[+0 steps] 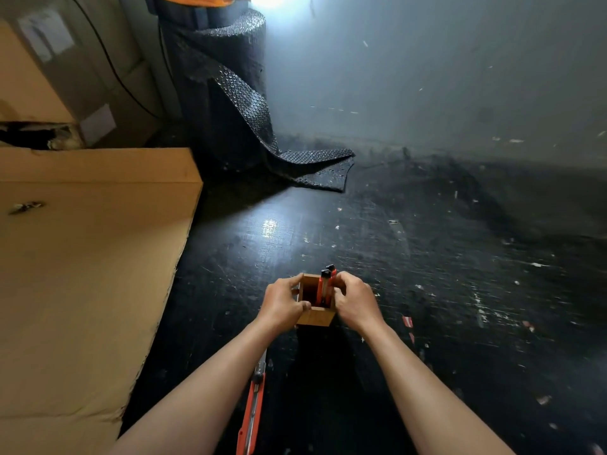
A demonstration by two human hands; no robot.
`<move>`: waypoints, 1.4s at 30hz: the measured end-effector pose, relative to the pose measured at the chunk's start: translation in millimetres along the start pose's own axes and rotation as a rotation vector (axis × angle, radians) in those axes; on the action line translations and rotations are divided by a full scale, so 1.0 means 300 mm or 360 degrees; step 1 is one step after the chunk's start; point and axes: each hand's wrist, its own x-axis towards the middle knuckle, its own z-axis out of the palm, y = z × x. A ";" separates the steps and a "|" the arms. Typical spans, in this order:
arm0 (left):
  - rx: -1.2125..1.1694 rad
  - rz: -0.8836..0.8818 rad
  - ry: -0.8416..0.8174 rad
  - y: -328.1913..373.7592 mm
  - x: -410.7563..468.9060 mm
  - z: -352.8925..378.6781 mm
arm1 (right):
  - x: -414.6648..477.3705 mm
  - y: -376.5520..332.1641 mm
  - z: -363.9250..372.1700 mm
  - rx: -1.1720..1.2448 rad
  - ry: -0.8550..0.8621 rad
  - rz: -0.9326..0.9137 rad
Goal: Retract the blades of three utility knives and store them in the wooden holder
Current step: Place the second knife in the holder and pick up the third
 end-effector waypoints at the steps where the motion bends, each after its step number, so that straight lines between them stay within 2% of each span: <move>1: -0.0005 0.0005 0.0000 -0.001 -0.003 -0.001 | -0.001 -0.001 0.000 0.0013 0.0008 -0.0005; 7: -0.0022 0.0051 0.0025 -0.001 -0.053 -0.021 | -0.043 -0.014 -0.028 0.0048 0.0052 -0.0026; 17: 0.0116 0.0087 0.0119 -0.116 -0.246 -0.087 | -0.225 -0.047 0.032 -0.0008 -0.0034 -0.0063; 21: 0.0164 0.0001 0.0139 -0.198 -0.332 -0.097 | -0.320 -0.057 0.125 0.0004 -0.0142 -0.0028; 33: 0.0161 -0.0313 -0.0023 -0.400 -0.521 -0.045 | -0.550 -0.009 0.439 -0.0087 -0.0606 0.0185; 42: -0.0207 -0.0449 -0.0011 -0.435 -0.575 -0.016 | -0.604 -0.015 0.497 0.0263 -0.0550 0.0375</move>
